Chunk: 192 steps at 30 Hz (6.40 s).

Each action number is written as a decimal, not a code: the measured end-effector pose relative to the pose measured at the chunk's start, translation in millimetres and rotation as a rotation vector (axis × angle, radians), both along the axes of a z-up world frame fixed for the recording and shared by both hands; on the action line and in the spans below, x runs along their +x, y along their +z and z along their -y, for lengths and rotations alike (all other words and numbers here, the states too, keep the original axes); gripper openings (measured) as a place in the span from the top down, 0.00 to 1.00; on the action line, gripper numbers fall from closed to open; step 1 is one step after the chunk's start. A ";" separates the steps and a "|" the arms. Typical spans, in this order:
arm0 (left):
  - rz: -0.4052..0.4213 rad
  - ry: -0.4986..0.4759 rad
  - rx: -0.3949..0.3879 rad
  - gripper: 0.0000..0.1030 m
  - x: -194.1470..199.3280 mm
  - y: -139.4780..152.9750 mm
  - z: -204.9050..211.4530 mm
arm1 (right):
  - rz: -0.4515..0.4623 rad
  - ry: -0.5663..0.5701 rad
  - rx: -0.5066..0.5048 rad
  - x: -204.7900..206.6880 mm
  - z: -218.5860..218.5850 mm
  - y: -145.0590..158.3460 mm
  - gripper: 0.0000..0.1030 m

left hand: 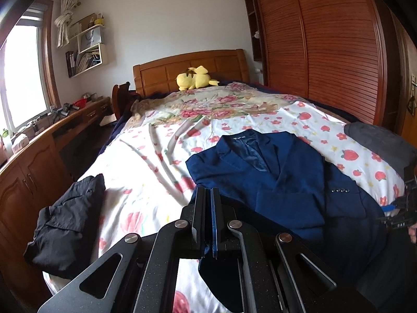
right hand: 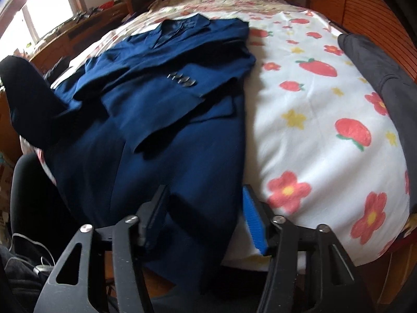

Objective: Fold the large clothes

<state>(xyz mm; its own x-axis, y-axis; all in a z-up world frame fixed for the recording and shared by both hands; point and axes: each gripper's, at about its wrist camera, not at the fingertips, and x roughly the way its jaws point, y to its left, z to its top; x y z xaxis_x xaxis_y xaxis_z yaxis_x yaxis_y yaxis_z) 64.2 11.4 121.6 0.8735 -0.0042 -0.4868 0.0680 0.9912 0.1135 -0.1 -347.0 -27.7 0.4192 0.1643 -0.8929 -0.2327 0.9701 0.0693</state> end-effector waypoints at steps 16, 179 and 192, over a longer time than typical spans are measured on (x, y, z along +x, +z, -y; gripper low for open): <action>0.231 -0.089 -0.108 0.97 -42.5 113.8 25.5 | 0.363 0.086 0.160 -1.7 -27.0 145.7 0.95; 0.000 -0.180 -0.209 0.53 162.4 -20.3 10.0 | 0.152 -0.107 -0.237 336.4 -41.0 16.6 0.57; -0.116 -0.146 -0.202 0.53 193.1 -34.9 1.3 | 0.003 -0.220 -0.060 372.5 11.1 -31.7 0.68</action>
